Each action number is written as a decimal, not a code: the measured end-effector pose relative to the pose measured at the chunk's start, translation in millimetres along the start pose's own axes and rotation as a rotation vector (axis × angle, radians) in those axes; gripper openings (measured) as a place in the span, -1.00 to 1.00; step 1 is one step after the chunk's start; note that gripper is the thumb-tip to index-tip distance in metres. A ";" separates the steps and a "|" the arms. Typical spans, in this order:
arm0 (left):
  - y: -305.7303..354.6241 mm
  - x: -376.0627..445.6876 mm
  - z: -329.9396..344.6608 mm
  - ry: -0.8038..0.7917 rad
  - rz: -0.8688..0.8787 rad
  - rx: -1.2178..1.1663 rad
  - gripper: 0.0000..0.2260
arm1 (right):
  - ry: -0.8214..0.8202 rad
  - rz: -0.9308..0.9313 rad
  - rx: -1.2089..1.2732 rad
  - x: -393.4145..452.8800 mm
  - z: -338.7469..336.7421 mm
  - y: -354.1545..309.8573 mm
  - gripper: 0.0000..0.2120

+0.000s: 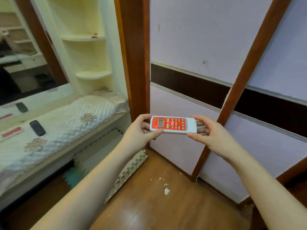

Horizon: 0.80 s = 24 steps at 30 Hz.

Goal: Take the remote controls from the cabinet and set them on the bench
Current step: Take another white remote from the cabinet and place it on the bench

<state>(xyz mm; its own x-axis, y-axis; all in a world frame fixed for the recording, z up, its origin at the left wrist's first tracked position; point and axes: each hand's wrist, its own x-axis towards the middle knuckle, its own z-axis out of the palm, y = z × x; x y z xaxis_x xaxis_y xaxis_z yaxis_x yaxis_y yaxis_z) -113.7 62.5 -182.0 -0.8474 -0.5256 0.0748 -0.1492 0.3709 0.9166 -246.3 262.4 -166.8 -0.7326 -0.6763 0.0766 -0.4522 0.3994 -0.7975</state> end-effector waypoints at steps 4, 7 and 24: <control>-28.5 -24.5 -60.9 0.094 -0.047 -0.044 -0.51 | -0.091 -0.062 0.005 16.3 55.9 -35.8 -0.49; -46.4 -41.7 -101.9 0.162 -0.078 -0.064 -0.54 | -0.160 -0.113 0.023 25.8 93.9 -59.9 -0.49; -123.1 -85.0 -226.7 0.582 -0.288 -0.018 -0.50 | -0.589 -0.417 0.099 126.5 250.3 -144.3 -0.49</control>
<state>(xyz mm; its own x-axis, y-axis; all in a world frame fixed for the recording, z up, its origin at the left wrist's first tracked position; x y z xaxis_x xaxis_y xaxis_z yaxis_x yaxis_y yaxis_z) 92.1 -112.0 -212.2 -0.3593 -0.9330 0.0207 -0.3162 0.1426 0.9379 -146.4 -35.7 -191.8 -0.1016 -0.9921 0.0729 -0.5656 -0.0026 -0.8246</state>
